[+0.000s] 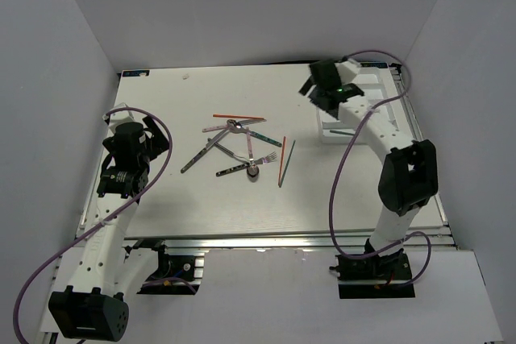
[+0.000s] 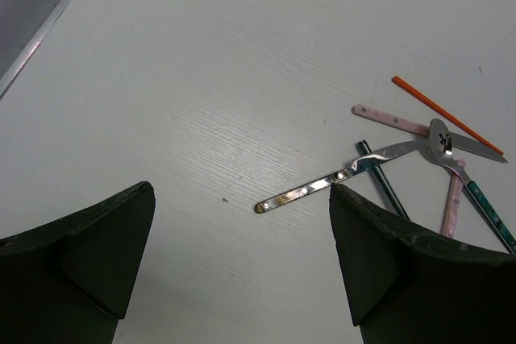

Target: Sort the eating utensils into containers

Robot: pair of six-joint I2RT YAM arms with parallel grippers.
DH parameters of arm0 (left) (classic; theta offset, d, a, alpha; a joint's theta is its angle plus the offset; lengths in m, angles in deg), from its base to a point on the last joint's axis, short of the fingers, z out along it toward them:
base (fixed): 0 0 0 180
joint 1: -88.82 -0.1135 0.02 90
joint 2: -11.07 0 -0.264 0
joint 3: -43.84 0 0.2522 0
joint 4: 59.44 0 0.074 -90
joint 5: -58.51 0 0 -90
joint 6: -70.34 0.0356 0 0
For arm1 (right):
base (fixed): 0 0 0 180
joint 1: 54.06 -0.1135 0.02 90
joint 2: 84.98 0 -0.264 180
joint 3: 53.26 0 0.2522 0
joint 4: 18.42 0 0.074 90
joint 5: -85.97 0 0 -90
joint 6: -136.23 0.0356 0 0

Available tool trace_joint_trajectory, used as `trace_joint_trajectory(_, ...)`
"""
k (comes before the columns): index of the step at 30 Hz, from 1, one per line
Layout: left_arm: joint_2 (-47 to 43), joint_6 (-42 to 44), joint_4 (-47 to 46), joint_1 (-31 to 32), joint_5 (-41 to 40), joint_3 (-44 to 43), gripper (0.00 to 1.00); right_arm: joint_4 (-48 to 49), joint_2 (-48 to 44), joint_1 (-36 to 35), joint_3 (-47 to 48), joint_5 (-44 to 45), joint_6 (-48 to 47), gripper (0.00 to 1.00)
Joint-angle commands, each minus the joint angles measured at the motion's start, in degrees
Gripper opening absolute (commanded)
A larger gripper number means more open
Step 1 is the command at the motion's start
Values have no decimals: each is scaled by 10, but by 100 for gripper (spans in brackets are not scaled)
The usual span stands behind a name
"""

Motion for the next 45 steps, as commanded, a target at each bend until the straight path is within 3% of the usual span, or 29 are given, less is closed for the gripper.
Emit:
trace_joint_trajectory(1,-3,-2,1,3,-8,3,98,-69,-7,-76,-22,66,-58,89)
trace_joint_trajectory(5,-3,-2,1,3,-9,3,98,-49,-22,-134,-81,49,-25,88)
trace_joint_trajectory(8,-2,-2,1,2,-5,3,98,-40,-13,-175,-106,39,-11,78)
trace_joint_trajectory(18,-7,-2,2,2,-1,3,98,-51,56,-201,-120,-3,35,49)
trace_joint_trajectory(30,-5,-1,2,2,7,3,98,-54,99,-200,-126,-36,46,46)
trace_joint_trajectory(39,-2,-1,4,3,8,2,98,-66,129,-198,-150,-67,68,32)
trace_joint_trajectory(41,-3,-1,3,2,8,3,98,-66,132,-194,-167,-76,69,24)
trace_joint_trajectory(45,-3,-1,3,3,10,3,98,-85,125,-192,-182,-64,78,23)
